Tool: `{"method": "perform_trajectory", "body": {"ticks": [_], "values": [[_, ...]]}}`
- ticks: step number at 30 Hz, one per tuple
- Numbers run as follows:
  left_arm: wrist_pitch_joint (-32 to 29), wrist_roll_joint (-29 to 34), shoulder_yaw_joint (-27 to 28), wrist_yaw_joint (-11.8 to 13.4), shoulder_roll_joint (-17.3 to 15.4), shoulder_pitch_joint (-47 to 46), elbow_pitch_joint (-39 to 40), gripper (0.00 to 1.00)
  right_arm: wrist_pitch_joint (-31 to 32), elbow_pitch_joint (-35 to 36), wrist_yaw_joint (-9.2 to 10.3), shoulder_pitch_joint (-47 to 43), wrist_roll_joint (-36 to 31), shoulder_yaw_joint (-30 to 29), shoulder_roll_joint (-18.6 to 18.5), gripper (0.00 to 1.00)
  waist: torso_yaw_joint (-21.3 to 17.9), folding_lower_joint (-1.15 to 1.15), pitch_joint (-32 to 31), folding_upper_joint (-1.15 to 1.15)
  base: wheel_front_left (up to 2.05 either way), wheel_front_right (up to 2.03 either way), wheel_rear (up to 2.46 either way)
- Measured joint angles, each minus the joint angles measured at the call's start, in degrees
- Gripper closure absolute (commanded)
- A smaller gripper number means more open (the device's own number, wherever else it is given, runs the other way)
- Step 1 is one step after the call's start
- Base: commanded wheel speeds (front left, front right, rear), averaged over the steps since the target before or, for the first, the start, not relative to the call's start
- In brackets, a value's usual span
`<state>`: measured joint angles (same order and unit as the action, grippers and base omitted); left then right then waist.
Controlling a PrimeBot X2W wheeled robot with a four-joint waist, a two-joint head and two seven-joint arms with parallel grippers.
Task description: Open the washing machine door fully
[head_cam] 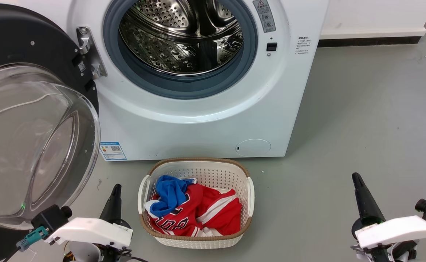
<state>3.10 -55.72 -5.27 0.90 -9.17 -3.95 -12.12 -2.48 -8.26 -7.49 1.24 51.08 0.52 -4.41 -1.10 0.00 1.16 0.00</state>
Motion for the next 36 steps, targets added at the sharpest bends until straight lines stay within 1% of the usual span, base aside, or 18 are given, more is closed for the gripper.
{"method": "perform_trajectory", "body": {"ticks": [25, 27, 36], "values": [[-3.5, -14.1, 4.3, -3.2, 2.4, -0.8, -0.7, 1.00, 2.5, -2.2, 0.00, 1.6, 16.6, -1.6, -0.2, 1.00, 0.3, 0.00, -0.3, 0.00, 0.00, 0.00, 0.00], [-4.5, -17.9, 5.6, -4.0, 2.8, -1.0, -0.9, 1.00, 3.3, -2.8, 0.00, 2.2, 21.1, -2.1, -0.2, 1.00, 0.4, 0.00, -0.4, 0.00, 0.00, 0.00, 0.00], [-5.5, -21.9, 6.9, -4.9, 3.7, -1.1, -1.1, 1.00, 4.1, -3.3, 0.00, 2.4, 25.8, -2.6, -0.2, 1.00, 0.6, 0.00, -0.5, 0.00, 0.00, 0.00, 0.00]]}}
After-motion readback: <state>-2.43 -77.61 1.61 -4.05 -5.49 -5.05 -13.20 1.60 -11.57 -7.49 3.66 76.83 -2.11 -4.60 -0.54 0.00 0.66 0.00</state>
